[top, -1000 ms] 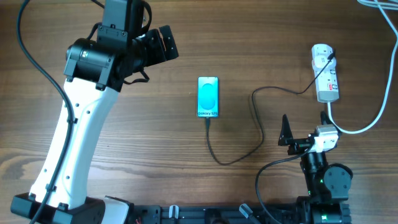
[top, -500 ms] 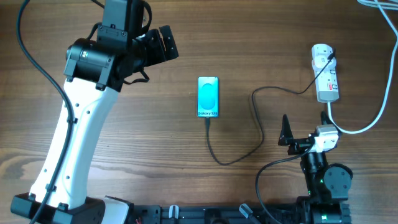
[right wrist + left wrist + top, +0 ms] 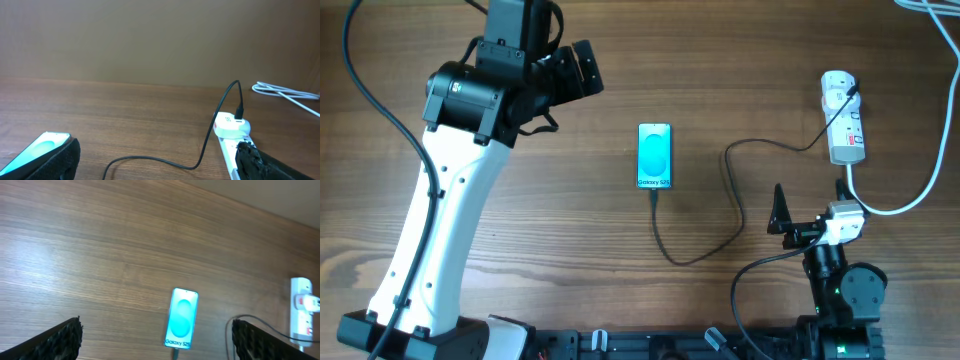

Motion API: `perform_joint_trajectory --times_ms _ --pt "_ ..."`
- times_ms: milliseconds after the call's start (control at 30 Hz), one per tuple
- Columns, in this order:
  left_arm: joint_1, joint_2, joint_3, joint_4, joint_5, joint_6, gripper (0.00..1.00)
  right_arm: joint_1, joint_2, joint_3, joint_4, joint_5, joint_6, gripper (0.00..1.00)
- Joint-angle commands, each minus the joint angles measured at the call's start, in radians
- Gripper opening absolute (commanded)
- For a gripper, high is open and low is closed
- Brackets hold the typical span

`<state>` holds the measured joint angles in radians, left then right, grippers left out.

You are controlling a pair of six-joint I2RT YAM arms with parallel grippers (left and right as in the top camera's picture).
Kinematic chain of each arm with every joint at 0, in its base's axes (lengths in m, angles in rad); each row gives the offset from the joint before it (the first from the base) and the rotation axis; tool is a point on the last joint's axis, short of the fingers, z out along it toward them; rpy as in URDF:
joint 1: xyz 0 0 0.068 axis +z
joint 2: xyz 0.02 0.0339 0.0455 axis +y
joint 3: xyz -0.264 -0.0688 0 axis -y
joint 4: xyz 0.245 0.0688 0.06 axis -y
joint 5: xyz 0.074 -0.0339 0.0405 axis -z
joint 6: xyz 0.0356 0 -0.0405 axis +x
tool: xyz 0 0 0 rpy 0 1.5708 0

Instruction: Plug charger to phone and switch on socket

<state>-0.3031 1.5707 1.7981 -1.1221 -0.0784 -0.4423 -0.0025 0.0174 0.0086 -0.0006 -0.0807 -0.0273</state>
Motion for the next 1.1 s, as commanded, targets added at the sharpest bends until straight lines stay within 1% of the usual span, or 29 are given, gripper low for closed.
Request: perform_joint_trajectory --times_ms 0,100,200,300,400,567,667,800,833,867,967,1000,1067 --pt "-0.003 -0.002 -0.005 -0.024 -0.047 0.023 1.00 0.005 -0.014 -0.003 0.002 0.016 0.011 1.00" --pt "-0.002 -0.027 -0.007 -0.139 -0.072 0.045 1.00 0.005 -0.014 -0.003 0.002 0.016 0.011 1.00" --pt "-0.002 -0.079 -0.050 -0.158 -0.069 0.045 1.00 0.005 -0.014 -0.003 0.002 0.017 0.011 1.00" --pt "-0.002 -0.163 -0.168 -0.105 -0.073 0.046 1.00 0.005 -0.014 -0.003 0.002 0.017 0.011 1.00" --pt "0.021 -0.275 -0.363 -0.030 -0.072 0.058 1.00 0.005 -0.014 -0.003 0.002 0.016 0.011 1.00" --pt "0.117 -0.435 -0.598 -0.030 -0.069 0.061 1.00 0.005 -0.014 -0.003 0.002 0.016 0.011 1.00" --pt "0.198 -0.559 -0.735 0.056 -0.053 0.084 1.00 0.005 -0.014 -0.003 0.002 0.016 0.011 1.00" --pt "0.244 -0.724 -0.919 0.236 0.063 0.295 1.00 0.005 -0.014 -0.003 0.002 0.017 0.011 1.00" --pt "0.250 -0.773 -0.969 0.287 0.096 0.341 1.00 0.005 -0.014 -0.003 0.002 0.017 0.011 1.00" --pt "0.256 -0.814 -1.009 0.329 0.114 0.362 1.00 0.005 -0.014 -0.003 0.002 0.016 0.011 1.00" --pt "0.281 -0.951 -1.133 0.437 0.137 0.360 1.00 0.005 -0.014 -0.003 0.002 0.016 0.011 1.00" --pt "0.291 -1.027 -1.191 0.474 0.144 0.360 1.00 0.005 -0.014 -0.003 0.002 0.016 0.011 1.00" --pt "0.296 -1.107 -1.239 0.488 0.145 0.360 1.00 0.005 -0.014 -0.003 0.002 0.016 0.011 1.00"
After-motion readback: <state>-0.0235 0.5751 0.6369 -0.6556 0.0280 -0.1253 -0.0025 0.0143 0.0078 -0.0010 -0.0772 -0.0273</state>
